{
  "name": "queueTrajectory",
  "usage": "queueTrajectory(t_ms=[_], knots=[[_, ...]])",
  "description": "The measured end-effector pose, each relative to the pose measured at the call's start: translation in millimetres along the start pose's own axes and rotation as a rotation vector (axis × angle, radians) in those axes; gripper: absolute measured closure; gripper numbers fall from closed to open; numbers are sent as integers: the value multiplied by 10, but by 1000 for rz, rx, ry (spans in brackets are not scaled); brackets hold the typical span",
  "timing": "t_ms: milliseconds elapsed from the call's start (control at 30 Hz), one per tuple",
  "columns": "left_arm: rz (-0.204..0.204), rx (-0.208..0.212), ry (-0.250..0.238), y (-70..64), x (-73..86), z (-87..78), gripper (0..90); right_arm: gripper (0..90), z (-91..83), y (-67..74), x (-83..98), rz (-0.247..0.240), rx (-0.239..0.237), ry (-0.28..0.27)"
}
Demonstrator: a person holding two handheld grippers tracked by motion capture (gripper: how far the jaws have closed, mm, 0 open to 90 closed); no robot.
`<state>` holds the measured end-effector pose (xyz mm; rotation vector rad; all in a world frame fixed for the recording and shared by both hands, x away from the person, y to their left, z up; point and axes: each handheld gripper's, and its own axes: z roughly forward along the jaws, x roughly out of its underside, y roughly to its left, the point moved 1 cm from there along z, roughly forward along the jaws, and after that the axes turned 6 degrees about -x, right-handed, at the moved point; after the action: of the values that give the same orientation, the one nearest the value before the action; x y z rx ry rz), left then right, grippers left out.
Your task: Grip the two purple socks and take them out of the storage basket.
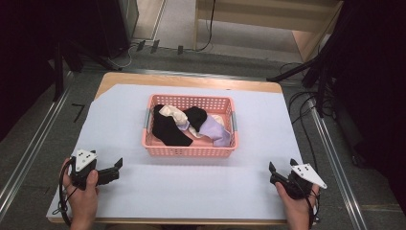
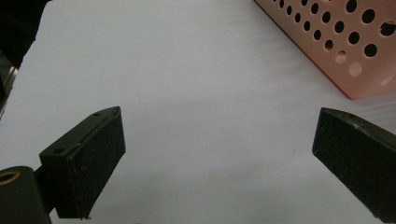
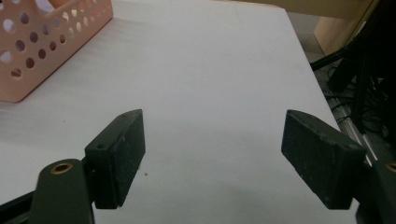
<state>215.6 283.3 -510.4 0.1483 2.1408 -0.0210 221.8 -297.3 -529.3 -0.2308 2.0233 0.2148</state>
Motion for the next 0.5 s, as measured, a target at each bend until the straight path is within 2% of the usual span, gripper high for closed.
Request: queueTrajectory(t_ms=[133,300,433,500], knots=[[6,-3,5,-1,-1,-4,33,249,-3,-1,-24,27,13,-8],[-1,2,-6,0,1,-5,33,277,-11,42,-79,59,-12,-26],[-12,2,-14,12,1,-20,33,374,7,200,-216,31,-87,-50],[-21,-2,-21,11,2,-20,33,409,8,285,-276,24,-103,-78]])
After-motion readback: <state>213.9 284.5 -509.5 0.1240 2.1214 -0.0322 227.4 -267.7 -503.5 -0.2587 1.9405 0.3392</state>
